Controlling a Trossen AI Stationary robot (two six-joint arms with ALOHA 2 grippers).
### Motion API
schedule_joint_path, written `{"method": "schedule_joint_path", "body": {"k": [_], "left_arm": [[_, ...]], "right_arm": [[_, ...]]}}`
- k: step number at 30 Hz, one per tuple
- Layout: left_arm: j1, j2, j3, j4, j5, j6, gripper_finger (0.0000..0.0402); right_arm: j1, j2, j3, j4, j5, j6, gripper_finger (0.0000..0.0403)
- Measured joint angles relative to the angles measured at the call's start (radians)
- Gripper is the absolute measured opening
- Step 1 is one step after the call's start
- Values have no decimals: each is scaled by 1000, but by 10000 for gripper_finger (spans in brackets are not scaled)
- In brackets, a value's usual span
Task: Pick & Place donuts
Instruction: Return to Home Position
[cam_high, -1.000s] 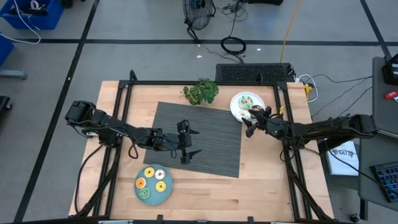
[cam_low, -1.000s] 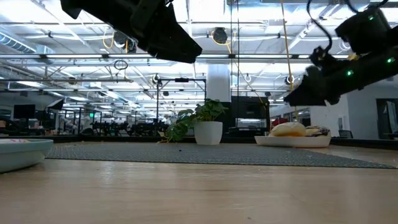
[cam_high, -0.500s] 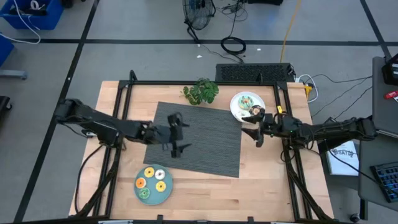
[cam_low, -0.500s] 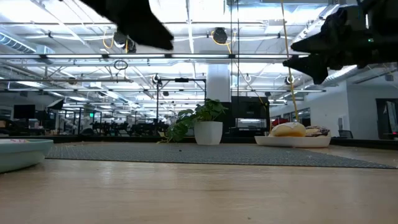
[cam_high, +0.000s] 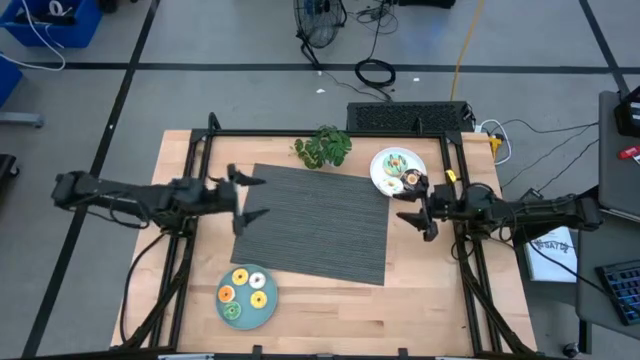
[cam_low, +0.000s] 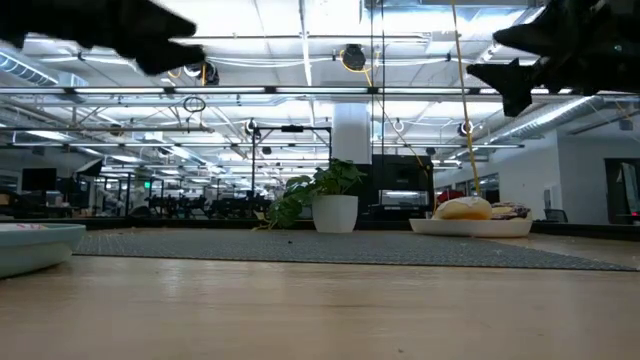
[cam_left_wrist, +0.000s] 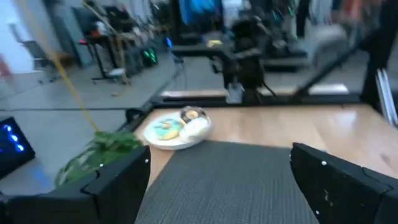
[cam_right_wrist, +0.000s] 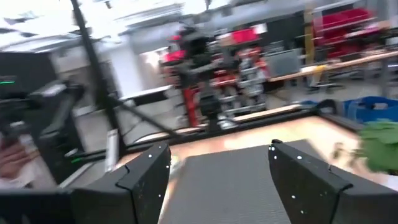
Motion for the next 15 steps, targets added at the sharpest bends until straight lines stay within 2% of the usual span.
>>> {"method": "schedule_joint_path", "body": {"k": [3, 7, 12, 15], "left_arm": [[51, -149, -147, 97, 27, -39, 379], [127, -322, -291, 96, 126, -65, 372], [225, -470, -399, 63, 140, -148, 373], [276, -517, -417, 13, 206, -170, 378]], "right_arm": [[0, -23, 0, -11, -112, -6, 251], [0, -69, 0, -14, -235, -44, 251], [-9, -128, 0, -104, -231, -63, 251], [-16, -160, 0, -155, -231, -99, 251]]}}
